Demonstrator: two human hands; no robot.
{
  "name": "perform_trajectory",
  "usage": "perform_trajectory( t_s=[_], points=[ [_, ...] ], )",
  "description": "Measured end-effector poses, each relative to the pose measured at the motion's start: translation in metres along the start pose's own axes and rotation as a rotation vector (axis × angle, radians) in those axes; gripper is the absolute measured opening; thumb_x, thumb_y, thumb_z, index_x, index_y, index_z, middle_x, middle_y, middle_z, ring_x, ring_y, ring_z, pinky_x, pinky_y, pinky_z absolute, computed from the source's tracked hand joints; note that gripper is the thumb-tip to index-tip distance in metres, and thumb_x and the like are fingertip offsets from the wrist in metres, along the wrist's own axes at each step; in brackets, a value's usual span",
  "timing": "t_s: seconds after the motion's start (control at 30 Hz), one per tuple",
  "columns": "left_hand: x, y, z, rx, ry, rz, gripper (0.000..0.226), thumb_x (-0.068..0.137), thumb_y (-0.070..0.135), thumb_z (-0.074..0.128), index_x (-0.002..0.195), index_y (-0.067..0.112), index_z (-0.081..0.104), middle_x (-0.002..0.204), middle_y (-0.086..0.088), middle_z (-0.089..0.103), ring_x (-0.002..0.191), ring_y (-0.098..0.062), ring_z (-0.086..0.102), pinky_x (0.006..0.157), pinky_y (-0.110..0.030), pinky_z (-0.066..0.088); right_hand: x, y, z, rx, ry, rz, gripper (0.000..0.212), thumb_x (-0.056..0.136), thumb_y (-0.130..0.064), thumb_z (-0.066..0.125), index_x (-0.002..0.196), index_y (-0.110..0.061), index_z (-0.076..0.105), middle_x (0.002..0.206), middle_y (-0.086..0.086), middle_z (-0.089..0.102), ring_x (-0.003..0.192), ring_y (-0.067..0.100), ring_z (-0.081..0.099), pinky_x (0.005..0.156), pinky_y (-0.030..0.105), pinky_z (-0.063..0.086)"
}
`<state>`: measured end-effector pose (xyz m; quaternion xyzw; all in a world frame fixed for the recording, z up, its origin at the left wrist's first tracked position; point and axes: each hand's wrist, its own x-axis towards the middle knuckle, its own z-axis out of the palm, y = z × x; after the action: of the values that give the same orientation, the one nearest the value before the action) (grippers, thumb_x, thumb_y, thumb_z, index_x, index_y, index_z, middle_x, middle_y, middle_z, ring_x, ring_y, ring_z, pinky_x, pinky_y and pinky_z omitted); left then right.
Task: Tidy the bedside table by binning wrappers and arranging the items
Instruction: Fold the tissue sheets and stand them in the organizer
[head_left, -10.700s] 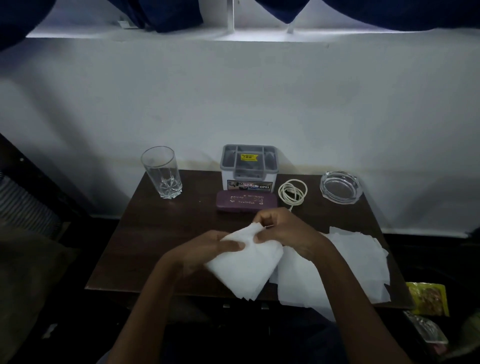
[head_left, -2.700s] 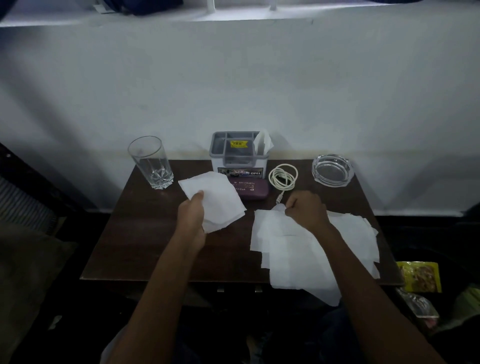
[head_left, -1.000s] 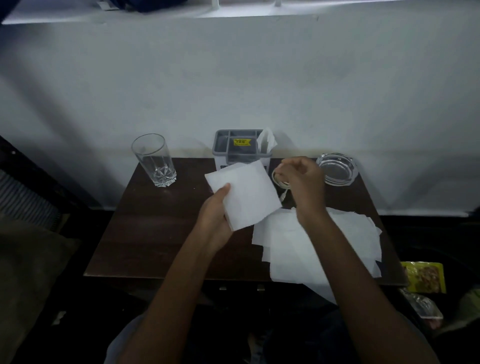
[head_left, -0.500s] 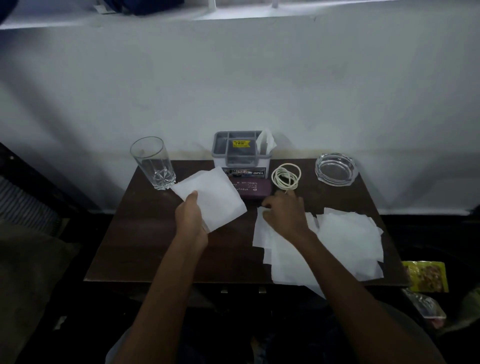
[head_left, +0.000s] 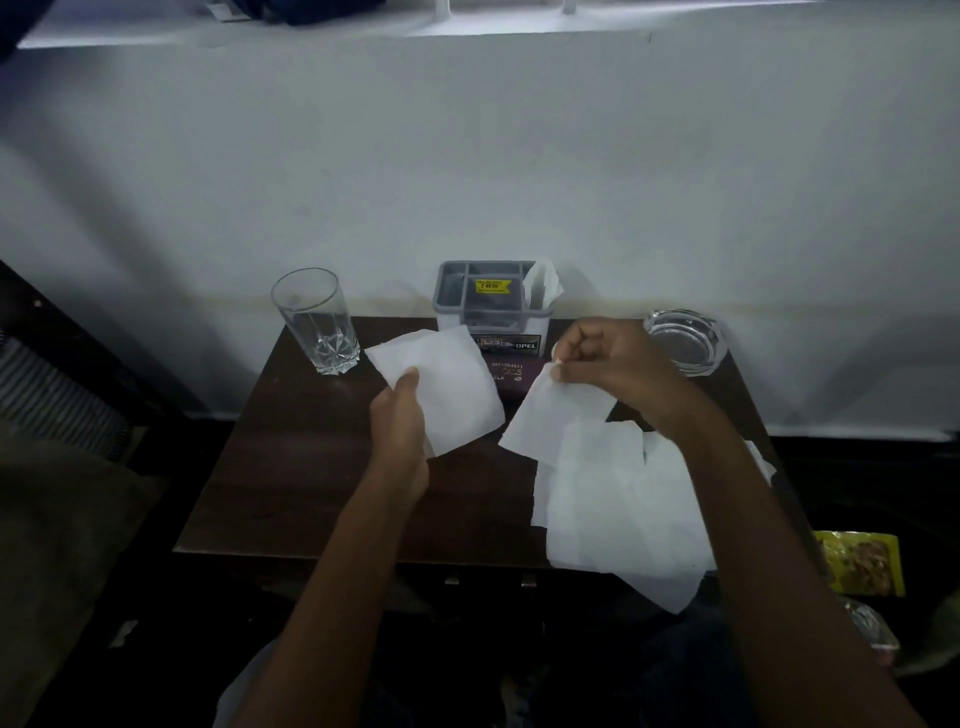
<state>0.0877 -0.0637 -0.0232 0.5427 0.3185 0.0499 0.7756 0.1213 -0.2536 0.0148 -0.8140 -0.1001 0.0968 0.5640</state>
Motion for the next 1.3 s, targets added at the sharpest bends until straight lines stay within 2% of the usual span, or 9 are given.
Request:
perform_trajectory(
  t_s=[0.2,0.37,0.47,0.53,0.63,0.87,0.97,1.13,1.3],
  points=[
    [-0.009,-0.002,0.009,-0.082,-0.166,-0.077,0.029,0.097,0.023,0.045,0.121,0.009,0.054,0.106,-0.009,0.064,0.093,-0.025,0.062,0.084,-0.042,0.05,-0.01,-0.037,-0.002,0.153,-0.042,-0.075,0.02,0.074,0.003,0.07,0.078,-0.014,0.061,0.066,-0.001,0.063,0.065,0.012,0.06,0.064,0.021,0.05],
    [-0.021,0.0,0.026,-0.218,-0.209,-0.166,0.033,0.1,0.023,0.036,0.125,0.009,0.052,0.121,-0.006,0.058,0.099,-0.022,0.059,0.083,-0.033,0.044,-0.001,-0.04,0.022,0.199,0.276,-0.095,0.019,0.075,0.002,0.067,0.086,-0.012,0.061,0.061,-0.005,0.059,0.06,0.007,0.056,0.064,0.019,0.045],
    [-0.028,0.0,0.027,-0.239,-0.302,-0.232,0.038,0.1,0.028,0.034,0.13,0.009,0.048,0.113,-0.003,0.06,0.079,-0.016,0.061,0.067,-0.028,0.053,0.007,-0.03,0.04,0.162,0.479,-0.079,0.02,0.075,0.003,0.064,0.082,-0.015,0.059,0.063,-0.009,0.056,0.056,-0.002,0.053,0.053,0.005,0.039],
    [-0.03,0.0,0.024,-0.276,-0.393,-0.26,0.037,0.1,0.036,0.031,0.116,0.015,0.057,0.098,-0.002,0.072,0.078,-0.017,0.065,0.064,-0.035,0.055,0.01,-0.023,0.048,0.148,0.542,-0.065,0.017,0.076,0.003,0.062,0.087,-0.01,0.06,0.067,-0.01,0.055,0.061,0.001,0.052,0.052,0.002,0.038],
    [-0.026,-0.002,0.024,-0.299,-0.439,-0.268,0.054,0.097,0.051,0.019,0.123,0.016,0.051,0.099,-0.005,0.065,0.092,-0.021,0.058,0.093,-0.046,0.042,0.012,-0.017,0.055,0.124,0.609,-0.055,0.018,0.077,0.002,0.06,0.094,-0.006,0.062,0.074,-0.005,0.058,0.065,0.002,0.053,0.053,0.0,0.038],
    [-0.028,-0.002,0.025,-0.267,-0.464,-0.257,0.049,0.096,0.049,0.034,0.126,0.014,0.052,0.109,-0.003,0.065,0.094,-0.015,0.061,0.077,-0.036,0.051,0.011,-0.013,0.061,0.127,0.662,-0.057,0.018,0.078,0.002,0.057,0.094,-0.005,0.06,0.08,-0.004,0.058,0.068,0.001,0.052,0.056,-0.003,0.038],
    [-0.025,-0.006,0.022,-0.107,-0.418,-0.206,0.015,0.094,0.02,0.049,0.107,0.017,0.056,0.099,-0.007,0.065,0.084,-0.02,0.062,0.059,-0.033,0.057,0.011,-0.012,0.06,0.119,0.66,-0.067,0.02,0.079,0.002,0.059,0.098,-0.005,0.06,0.084,-0.005,0.058,0.07,0.001,0.053,0.057,-0.004,0.038],
    [-0.019,-0.009,0.015,0.08,-0.39,-0.077,0.018,0.092,0.01,0.053,0.108,0.014,0.058,0.113,-0.01,0.064,0.098,-0.025,0.061,0.078,-0.04,0.053,0.014,-0.007,0.049,0.085,0.552,-0.071,0.034,0.076,0.003,0.061,0.107,-0.008,0.058,0.099,0.001,0.062,0.081,0.006,0.054,0.063,0.001,0.041],
    [-0.016,-0.01,0.008,0.495,-0.452,0.093,0.022,0.092,0.011,0.052,0.112,0.016,0.057,0.118,-0.01,0.063,0.099,-0.022,0.06,0.081,-0.034,0.051,0.01,0.0,0.021,-0.045,0.039,0.014,0.067,0.076,0.004,0.062,0.134,-0.022,0.039,0.125,0.001,0.055,0.112,0.011,0.049,0.073,0.008,0.04]
  ],
)
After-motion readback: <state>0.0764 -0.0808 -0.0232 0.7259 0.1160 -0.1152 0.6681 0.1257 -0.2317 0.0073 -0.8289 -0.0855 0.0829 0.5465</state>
